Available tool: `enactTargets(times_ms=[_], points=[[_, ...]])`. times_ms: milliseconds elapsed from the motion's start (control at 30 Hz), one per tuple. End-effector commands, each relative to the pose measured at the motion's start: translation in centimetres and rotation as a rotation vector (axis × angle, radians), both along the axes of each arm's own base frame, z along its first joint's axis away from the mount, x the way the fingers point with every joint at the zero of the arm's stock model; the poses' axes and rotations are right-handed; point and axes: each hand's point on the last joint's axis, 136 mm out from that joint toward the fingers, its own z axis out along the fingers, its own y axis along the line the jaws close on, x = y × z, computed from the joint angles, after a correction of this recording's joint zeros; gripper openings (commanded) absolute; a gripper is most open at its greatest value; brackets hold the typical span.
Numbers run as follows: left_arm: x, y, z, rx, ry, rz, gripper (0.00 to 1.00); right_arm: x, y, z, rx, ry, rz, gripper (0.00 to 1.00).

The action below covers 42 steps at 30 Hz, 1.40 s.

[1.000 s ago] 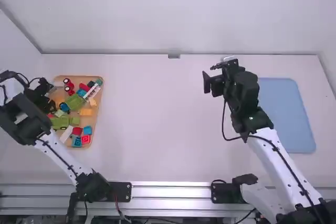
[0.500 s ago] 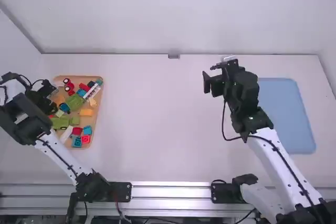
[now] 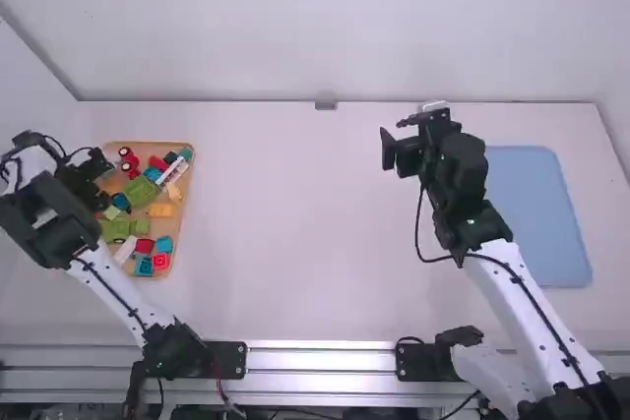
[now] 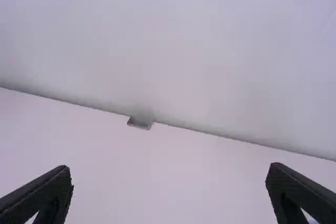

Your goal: Assemble lego blocks to make yellow taxi

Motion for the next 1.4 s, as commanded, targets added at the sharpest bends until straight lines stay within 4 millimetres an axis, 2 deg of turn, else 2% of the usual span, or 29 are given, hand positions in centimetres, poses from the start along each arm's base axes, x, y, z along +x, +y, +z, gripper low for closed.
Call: enactTargets(times_ms=[0, 133, 267, 333, 433, 500, 600, 667, 800, 900, 1133, 1200, 1300, 1367], points=[[0.1, -1.0, -0.5, 0.021, 0.052, -0.046, 0.81, 0.3, 0.1, 1.9, 0.017, -0.036, -0.001, 0.98], [0.1, -1.6, -0.6, 0.038, 0.093, -0.062, 0.73, 0.3, 0.1, 1.9, 0.017, -0.036, -0.001, 0.98], [0.1, -2.3, -0.7, 0.041, 0.121, -0.072, 0.60, 0.3, 0.1, 1.9, 0.017, -0.038, -0.001, 0.98], [-0.1, -2.2, -0.7, 0.042, 0.129, -0.047, 0.59, 0.3, 0.1, 1.9, 0.017, -0.037, -0.002, 0.98], [-0.6, -2.0, -0.7, 0.033, 0.134, -0.031, 0.61, 0.3, 0.1, 1.8, 0.016, -0.035, -0.002, 0.99], [-1.2, -1.7, -0.7, 0.025, 0.141, -0.018, 0.70, 0.3, 0.1, 1.8, 0.016, -0.033, -0.002, 0.98], [-1.8, -1.0, -0.7, 0.023, 0.134, 0.028, 0.77, 0.3, 0.1, 1.7, 0.016, -0.030, -0.002, 0.99], [-2.1, -0.7, -0.7, 0.017, 0.131, 0.036, 0.78, 0.3, 0.1, 1.7, 0.015, -0.030, -0.002, 0.98], [-1.4, -1.4, -0.8, -0.035, 0.083, 0.012, 0.77, 0.3, 0.1, 1.7, 0.015, -0.030, 0.000, 0.99], [-1.1, -1.8, -0.8, -0.054, 0.066, -0.001, 0.66, 0.3, 0.1, 1.7, 0.016, -0.030, 0.002, 0.98], [-1.0, -1.7, -0.7, -0.051, 0.058, -0.002, 0.54, 0.3, 0.1, 1.7, 0.016, -0.030, 0.001, 0.99], [-0.8, -1.6, -0.7, -0.045, 0.053, -0.002, 0.47, 0.3, 0.2, 1.7, 0.016, -0.030, 0.002, 0.99], [-0.4, -1.2, -0.6, -0.030, 0.037, 0.029, 0.50, 0.3, 0.2, 1.7, 0.016, -0.031, 0.002, 0.99], [-0.2, -1.0, -0.1, -0.031, 0.028, 0.047, 0.47, 0.3, 0.2, 1.8, 0.016, -0.032, 0.002, 0.99]])
